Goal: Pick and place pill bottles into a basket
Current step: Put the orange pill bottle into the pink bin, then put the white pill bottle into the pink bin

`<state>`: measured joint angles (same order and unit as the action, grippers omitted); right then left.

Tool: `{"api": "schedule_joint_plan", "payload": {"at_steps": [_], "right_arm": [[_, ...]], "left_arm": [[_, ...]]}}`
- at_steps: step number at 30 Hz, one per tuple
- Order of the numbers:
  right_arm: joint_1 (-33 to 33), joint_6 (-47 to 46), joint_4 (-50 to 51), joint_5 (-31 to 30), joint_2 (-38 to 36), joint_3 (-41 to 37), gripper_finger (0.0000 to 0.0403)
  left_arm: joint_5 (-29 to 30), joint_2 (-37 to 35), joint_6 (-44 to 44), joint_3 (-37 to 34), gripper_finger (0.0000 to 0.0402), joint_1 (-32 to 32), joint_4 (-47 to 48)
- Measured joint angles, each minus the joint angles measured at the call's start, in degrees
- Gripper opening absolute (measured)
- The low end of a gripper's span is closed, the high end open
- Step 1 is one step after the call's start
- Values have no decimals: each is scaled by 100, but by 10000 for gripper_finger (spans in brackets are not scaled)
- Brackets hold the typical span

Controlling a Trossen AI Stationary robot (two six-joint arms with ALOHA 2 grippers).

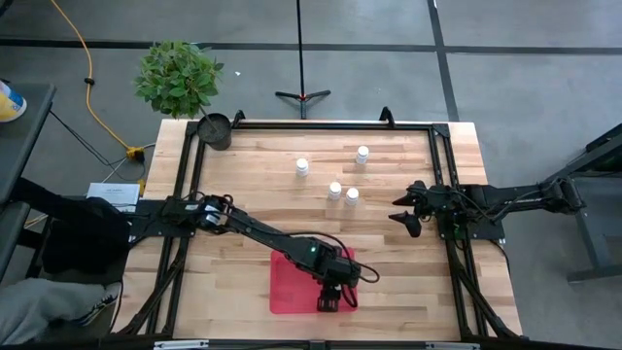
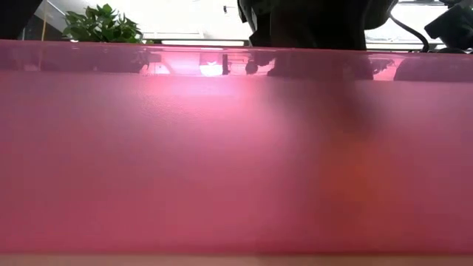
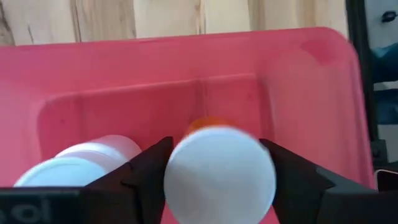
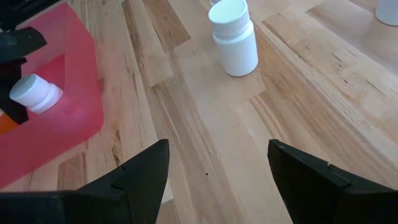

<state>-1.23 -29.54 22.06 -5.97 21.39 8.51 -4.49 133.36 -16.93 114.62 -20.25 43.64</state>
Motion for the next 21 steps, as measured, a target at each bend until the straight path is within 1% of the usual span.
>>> {"api": "schedule_joint_plan", "payload": {"at_steps": [5,9,13,18,21], "right_arm": [[0,0,-1,3,0,0,263],[0,0,0,32,0,0,263],[0,-1,0,41,0,0,263],[0,0,0,41,0,0,263],[1,1,0,41,0,-1,263]], "left_arm": [[13,-4,79,265,311,-2,160],[30,0,165,543,328,0,375],[29,-10,168,708,331,-2,534],[28,-2,168,997,323,-2,631],[168,0,274,1292,320,0,875]]}}
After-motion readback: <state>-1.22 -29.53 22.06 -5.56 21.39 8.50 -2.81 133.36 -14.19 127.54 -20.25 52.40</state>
